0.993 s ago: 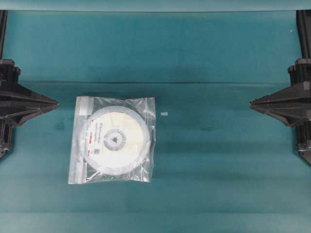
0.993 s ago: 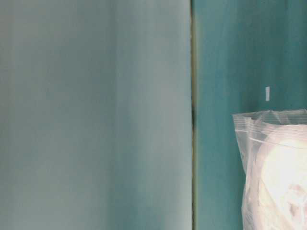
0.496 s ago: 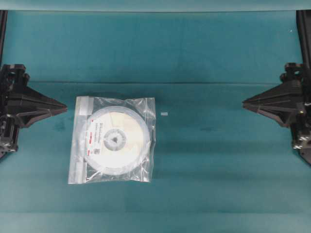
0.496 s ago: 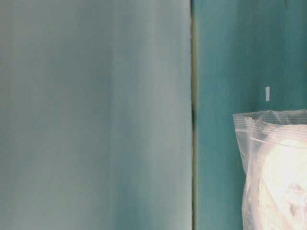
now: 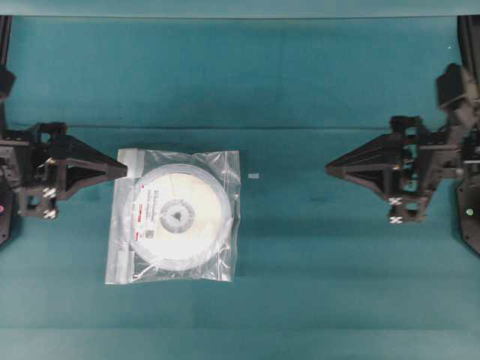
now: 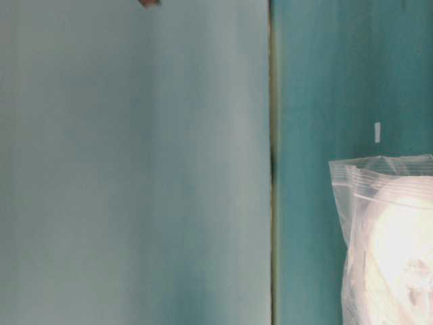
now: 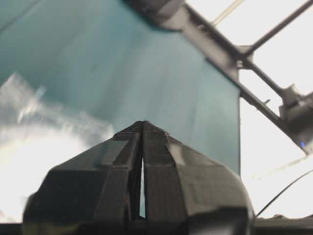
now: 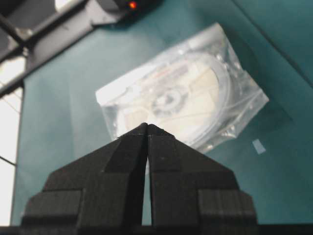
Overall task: Take out the reel from the clear zip bag.
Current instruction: 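Move both grippers inward toward the bagged white reel, then grasp the left edge of the clear bag with the left gripper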
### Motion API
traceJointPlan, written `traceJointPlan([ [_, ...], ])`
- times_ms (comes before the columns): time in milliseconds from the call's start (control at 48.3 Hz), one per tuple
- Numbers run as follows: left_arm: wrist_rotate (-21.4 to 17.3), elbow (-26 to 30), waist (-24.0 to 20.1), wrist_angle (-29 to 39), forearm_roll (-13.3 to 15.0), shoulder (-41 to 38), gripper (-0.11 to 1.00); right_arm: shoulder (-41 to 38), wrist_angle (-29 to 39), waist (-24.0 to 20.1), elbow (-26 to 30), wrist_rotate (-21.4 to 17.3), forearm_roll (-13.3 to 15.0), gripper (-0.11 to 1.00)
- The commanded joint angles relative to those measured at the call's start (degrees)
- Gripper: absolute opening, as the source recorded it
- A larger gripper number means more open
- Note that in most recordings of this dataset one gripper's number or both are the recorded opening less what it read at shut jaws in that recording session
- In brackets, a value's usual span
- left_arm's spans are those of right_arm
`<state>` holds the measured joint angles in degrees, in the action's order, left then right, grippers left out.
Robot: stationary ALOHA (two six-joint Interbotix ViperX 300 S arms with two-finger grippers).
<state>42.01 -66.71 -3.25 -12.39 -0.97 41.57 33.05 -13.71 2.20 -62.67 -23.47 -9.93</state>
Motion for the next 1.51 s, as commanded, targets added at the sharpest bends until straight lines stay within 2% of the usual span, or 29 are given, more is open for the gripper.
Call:
traceJointPlan([
  [0, 3.8, -0.4, -1.1, 1.6, -0.2, -1.6, -0.02, -2.5, -0.2, 0.1, 2.5, -0.5, -0.1, 0.00],
  [124, 10.7, -3.3, -2.8, 2.0, -0.2, -3.4, -0.02, -6.6, -0.2, 0.2, 4.7, -0.5, -0.1, 0.00],
  [207, 13.0, -4.8, -3.1, 2.2, -0.2, -4.2, -0.02, -8.6, -0.2, 0.2, 6.2, -0.5, -0.1, 0.00],
  [455, 13.1, -10.4, -3.1, 1.6, -0.3, -6.4, -0.02, -12.0, -0.2, 0.2, 8.4, -0.4, -0.1, 0.00],
  [621, 13.1, -13.4, -3.1, -1.4, -0.3, -7.6, -0.01, -12.2, -0.2, 0.2, 8.4, -0.4, -0.1, 0.00],
  [683, 13.1, -14.1, -3.1, -2.3, -0.3, -8.3, 0.04, -12.3, -0.2, 0.2, 8.5, -0.4, -0.1, 0.00],
  [765, 13.0, -14.2, -3.0, -2.3, -0.3, -9.3, 0.19, -12.3, -0.2, 0.2, 8.6, -0.5, -0.1, 0.00],
  [1014, 13.0, -14.2, -3.1, -5.3, -0.3, -13.6, 0.88, -12.7, -0.2, 0.2, 9.1, -0.4, -0.1, 0.00],
  [1055, 13.0, -14.4, -3.1, -6.4, -0.3, -14.5, 0.95, -12.8, -0.2, 0.1, 9.1, -0.5, -0.1, 0.00],
  [1096, 13.0, -14.6, -3.1, -7.7, -0.3, -15.3, 0.97, -12.9, -0.2, 0.1, 9.3, -0.4, -0.1, 0.00],
  [1200, 13.0, -14.9, -3.0, -11.2, -0.3, -17.8, 0.90, -13.0, -0.2, 0.1, 9.4, -0.4, -0.1, 0.00],
  [1489, 12.9, -13.6, -3.0, -20.4, -0.3, -29.5, 0.91, -13.0, -0.2, 0.1, 9.4, -0.5, -0.1, 0.00],
])
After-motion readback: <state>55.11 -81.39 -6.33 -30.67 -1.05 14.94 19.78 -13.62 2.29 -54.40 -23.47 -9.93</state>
